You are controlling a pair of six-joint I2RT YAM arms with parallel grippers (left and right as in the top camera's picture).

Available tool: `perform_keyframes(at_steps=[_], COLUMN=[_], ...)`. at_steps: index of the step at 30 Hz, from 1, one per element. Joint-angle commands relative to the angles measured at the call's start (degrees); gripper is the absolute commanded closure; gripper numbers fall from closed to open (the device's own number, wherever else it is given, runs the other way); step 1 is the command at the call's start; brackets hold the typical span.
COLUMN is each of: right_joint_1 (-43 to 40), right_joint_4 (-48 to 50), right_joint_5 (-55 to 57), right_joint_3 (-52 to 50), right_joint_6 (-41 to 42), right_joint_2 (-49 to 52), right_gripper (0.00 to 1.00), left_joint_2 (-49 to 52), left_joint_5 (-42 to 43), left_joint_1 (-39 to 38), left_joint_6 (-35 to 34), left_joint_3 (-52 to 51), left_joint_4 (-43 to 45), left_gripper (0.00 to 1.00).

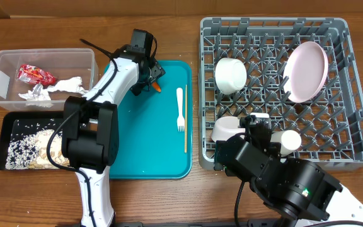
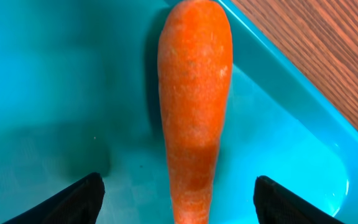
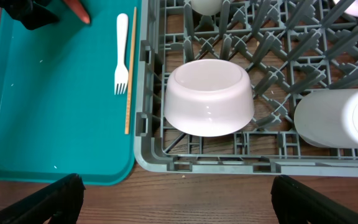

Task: Sort waste into correct bins and load items into the dishwasher rack
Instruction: 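Move the left gripper down over the orange carrot on the tray, then grasp the carrot with the left gripper and lift it left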

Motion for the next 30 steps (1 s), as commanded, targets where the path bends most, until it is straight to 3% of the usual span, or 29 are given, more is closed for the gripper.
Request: perform_keyframes(at_steps=[1,7,19,23,30], right_joint_1=[-0.15,-0.15,-0.15,-0.15,-0.15], right_joint_4=[0.28,0.26,0.66,0.66,0.66], right_joint_5=[0.11,0.11,0.11,0.11,0.11], right_joint_3=[0.42,0.42,0.42,0.42,0.42], right_joint_6=[-0.22,-0.22,-0.22,-0.22,-0.22], right_joint_2=[0.02,0.04,0.02,0.02,0.02], right_gripper=[0.0,0.0,0.0,0.0,0.0], left_joint_2=[2.32,4.22,4.17,4.07,3.72], left_joint_5=[-2.47,-2.14,-2.14,-1.36,-1.97], left_joint_1=[-0.13,-0.09,-0.04,-0.07,-0.13], left_joint_6=[-0.59,-0.59,0.15,4.98,7.26], left_joint_3=[1.31,1.31,1.53,3.3,13.38], left_joint_4=[0.72,1.46,1.49,0.94,-10.91], left_gripper=[0.22,0.31,0.7,0.83,0.85])
